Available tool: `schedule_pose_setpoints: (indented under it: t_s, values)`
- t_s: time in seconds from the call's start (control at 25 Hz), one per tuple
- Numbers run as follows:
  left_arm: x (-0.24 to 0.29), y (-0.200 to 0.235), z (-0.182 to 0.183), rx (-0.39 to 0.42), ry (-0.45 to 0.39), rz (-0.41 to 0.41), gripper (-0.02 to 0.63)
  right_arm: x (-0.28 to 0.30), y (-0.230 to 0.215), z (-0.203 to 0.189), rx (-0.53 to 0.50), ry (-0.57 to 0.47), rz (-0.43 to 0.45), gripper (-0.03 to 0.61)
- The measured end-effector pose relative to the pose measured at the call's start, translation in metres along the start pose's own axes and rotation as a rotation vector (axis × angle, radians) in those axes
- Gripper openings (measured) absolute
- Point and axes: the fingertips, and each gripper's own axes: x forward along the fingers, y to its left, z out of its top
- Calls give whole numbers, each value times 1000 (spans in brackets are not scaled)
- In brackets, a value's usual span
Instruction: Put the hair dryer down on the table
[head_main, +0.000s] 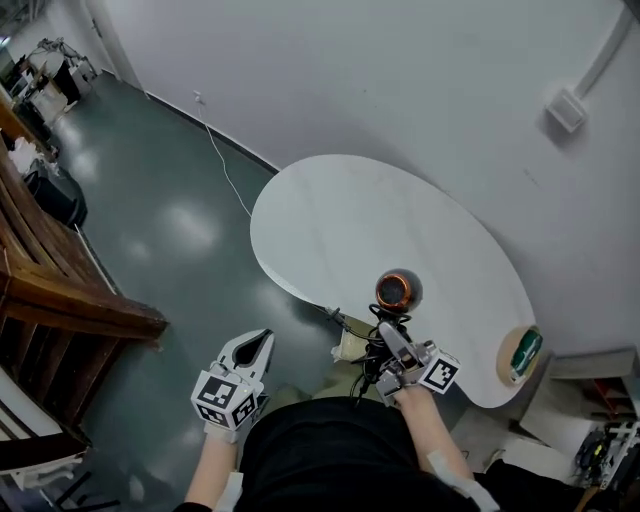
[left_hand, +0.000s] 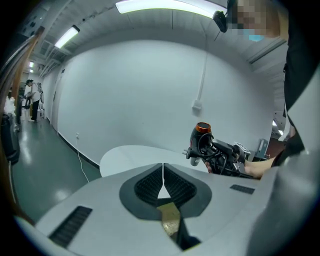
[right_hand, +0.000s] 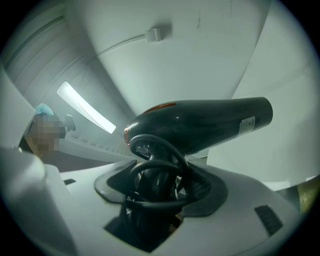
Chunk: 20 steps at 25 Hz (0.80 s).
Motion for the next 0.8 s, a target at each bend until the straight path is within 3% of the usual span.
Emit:
schedule_pose_setpoints:
  t_s: [0.44, 0.8]
  values:
    - [131, -57, 25, 69, 88, -95, 11, -60, -84, 107, -22, -81, -176, 293]
    - [186, -83, 21, 79, 149, -146, 11, -98, -150, 140, 22, -130, -315, 293]
